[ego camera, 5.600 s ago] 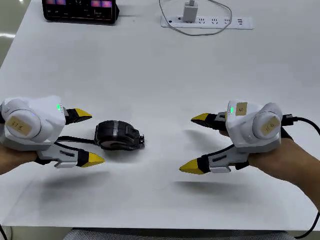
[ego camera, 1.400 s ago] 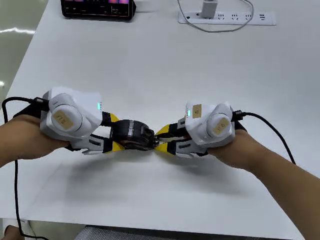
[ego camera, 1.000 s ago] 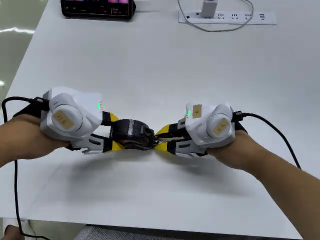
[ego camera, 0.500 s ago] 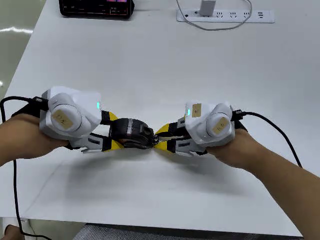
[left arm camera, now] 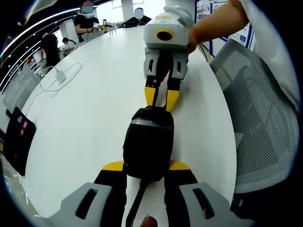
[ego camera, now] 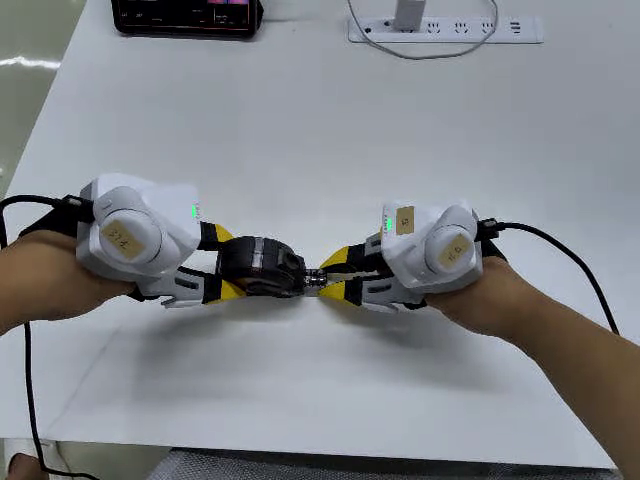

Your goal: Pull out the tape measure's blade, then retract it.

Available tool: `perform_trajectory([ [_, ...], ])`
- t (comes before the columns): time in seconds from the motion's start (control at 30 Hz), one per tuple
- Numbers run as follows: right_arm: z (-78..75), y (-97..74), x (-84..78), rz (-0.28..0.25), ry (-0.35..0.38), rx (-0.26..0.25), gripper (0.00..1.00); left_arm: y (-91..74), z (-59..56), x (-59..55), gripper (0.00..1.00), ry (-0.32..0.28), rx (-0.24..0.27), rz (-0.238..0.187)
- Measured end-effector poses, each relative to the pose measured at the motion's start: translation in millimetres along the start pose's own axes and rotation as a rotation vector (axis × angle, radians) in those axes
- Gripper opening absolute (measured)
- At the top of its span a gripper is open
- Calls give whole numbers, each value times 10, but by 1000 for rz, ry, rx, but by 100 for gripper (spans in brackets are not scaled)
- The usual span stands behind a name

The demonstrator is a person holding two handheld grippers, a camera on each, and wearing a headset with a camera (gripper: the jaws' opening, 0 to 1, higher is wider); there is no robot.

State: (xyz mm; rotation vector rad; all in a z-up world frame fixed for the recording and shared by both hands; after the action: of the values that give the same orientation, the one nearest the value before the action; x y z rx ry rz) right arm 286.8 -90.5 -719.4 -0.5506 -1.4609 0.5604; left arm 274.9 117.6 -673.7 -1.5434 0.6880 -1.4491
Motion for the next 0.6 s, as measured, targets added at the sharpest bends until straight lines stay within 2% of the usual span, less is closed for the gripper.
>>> perform_trajectory([
  [0.6,27,-214,-121,7,25,-17,9,-4,0,-18,25,-12,-1,-13],
])
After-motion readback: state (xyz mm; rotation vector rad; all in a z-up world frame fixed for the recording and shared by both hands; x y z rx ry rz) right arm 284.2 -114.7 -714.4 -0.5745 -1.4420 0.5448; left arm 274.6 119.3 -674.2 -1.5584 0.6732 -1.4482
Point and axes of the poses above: the centre of the closed fingertips' face, and the gripper's own axes: y roughly forward along the fingers, z roughly to its left, x roughly out of its top, the point moved 10 cm from there along -y, roughly backward along the fingers, and after that the axes turned 5 degrees about z, right-handed, at the moved point
